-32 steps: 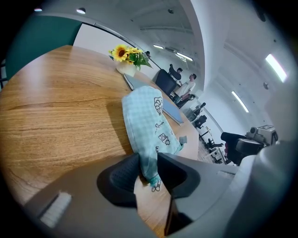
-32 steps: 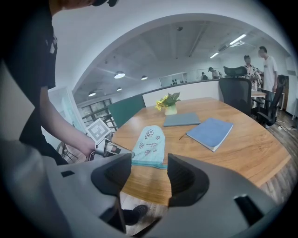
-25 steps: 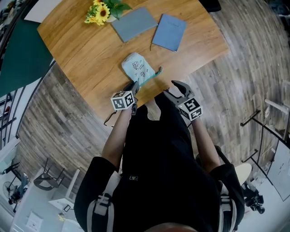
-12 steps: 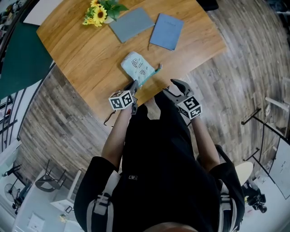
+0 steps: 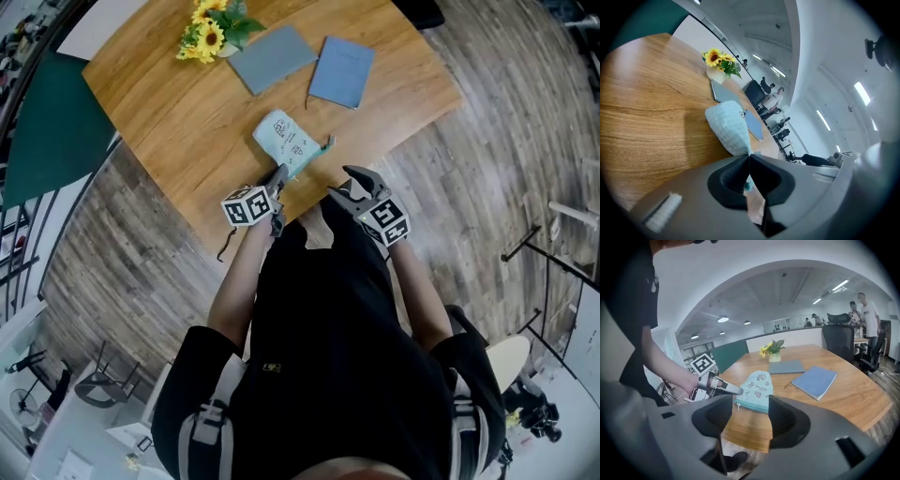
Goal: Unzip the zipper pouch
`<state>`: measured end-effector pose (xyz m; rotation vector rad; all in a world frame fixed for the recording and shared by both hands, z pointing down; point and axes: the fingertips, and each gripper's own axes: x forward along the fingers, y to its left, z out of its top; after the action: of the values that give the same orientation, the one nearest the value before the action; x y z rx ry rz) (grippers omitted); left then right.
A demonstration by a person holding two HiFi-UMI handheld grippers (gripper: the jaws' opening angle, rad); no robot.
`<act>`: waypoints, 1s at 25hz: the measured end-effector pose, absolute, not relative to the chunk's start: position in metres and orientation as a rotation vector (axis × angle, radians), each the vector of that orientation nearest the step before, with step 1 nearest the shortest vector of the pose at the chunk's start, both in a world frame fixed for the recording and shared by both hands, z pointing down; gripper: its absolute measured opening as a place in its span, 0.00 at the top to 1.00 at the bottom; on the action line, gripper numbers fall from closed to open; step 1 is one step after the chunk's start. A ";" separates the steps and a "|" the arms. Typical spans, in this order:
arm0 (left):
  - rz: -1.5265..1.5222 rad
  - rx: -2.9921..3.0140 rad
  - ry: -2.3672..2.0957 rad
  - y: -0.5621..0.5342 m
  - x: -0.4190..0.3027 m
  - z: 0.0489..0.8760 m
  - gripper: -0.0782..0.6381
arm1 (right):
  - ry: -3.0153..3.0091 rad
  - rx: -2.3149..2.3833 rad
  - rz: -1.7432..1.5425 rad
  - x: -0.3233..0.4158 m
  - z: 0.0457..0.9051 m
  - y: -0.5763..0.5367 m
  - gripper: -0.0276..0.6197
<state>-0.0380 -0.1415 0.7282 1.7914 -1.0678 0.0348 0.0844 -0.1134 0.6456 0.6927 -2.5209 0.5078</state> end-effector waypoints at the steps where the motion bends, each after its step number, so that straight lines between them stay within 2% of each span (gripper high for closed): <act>1: 0.029 1.797 -1.063 -0.142 -0.038 0.726 0.88 | -2.523 0.692 0.502 0.082 0.645 -0.113 0.58; 25: -0.238 1.830 -1.043 -0.152 -0.079 0.639 0.88 | -2.581 0.647 0.388 0.020 0.620 -0.086 0.67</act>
<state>-0.0788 -0.1525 0.6394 1.8304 -1.0434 -0.2375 0.0197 -0.0863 0.6203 0.6466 -2.5814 0.3879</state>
